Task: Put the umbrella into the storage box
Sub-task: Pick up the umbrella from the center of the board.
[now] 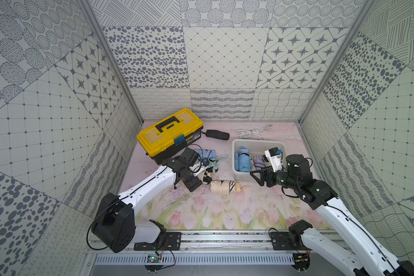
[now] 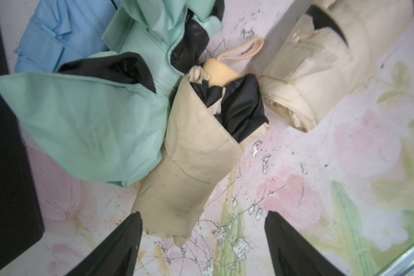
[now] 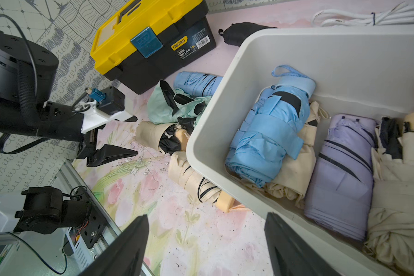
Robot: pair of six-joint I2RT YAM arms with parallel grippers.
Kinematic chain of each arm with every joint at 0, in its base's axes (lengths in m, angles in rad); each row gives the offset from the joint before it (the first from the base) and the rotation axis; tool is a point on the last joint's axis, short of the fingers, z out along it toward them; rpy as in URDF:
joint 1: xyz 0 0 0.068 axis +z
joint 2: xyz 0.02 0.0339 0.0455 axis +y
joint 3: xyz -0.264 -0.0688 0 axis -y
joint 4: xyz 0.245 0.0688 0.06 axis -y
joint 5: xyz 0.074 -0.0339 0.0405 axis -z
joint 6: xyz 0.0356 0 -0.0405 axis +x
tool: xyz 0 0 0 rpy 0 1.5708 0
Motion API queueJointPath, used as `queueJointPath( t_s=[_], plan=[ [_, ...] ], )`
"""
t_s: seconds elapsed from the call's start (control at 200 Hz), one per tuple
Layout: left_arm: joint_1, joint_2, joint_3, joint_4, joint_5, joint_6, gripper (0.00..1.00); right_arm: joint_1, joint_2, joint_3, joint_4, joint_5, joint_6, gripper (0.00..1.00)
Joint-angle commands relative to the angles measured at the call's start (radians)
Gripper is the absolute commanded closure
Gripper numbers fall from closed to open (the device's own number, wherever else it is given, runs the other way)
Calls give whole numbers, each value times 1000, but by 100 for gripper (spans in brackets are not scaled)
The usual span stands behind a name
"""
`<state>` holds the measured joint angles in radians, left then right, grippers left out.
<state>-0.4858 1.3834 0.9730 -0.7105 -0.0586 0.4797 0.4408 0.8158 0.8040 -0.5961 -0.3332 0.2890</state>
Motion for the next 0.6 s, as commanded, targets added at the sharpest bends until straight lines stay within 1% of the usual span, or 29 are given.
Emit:
queueJointPath(
  t_s=[0.0, 0.085, 0.195, 0.295, 0.41, 0.535, 0.595],
  plan=[
    [-10, 40, -24, 69, -64, 261, 13, -1, -20, -5, 10, -18, 25, 18],
    [-9, 57, -33, 96, -60, 279, 14, -1, -16, -8, 10, -32, 38, 18],
    [-14, 67, -62, 176, -111, 314, 14, 0, -17, -12, 16, -45, 54, 18],
    [-15, 73, -80, 216, -126, 336, 15, 0, -21, -21, 23, -47, 63, 18],
    [-27, 75, -96, 192, -103, 336, 16, 1, -27, -27, 28, -44, 71, 18],
    [-64, 68, -111, 115, -83, 313, 19, 0, -30, -30, 30, -43, 72, 18],
    [-79, 51, -111, 62, -38, 279, 21, 1, -33, -33, 30, -41, 72, 18]
  ],
)
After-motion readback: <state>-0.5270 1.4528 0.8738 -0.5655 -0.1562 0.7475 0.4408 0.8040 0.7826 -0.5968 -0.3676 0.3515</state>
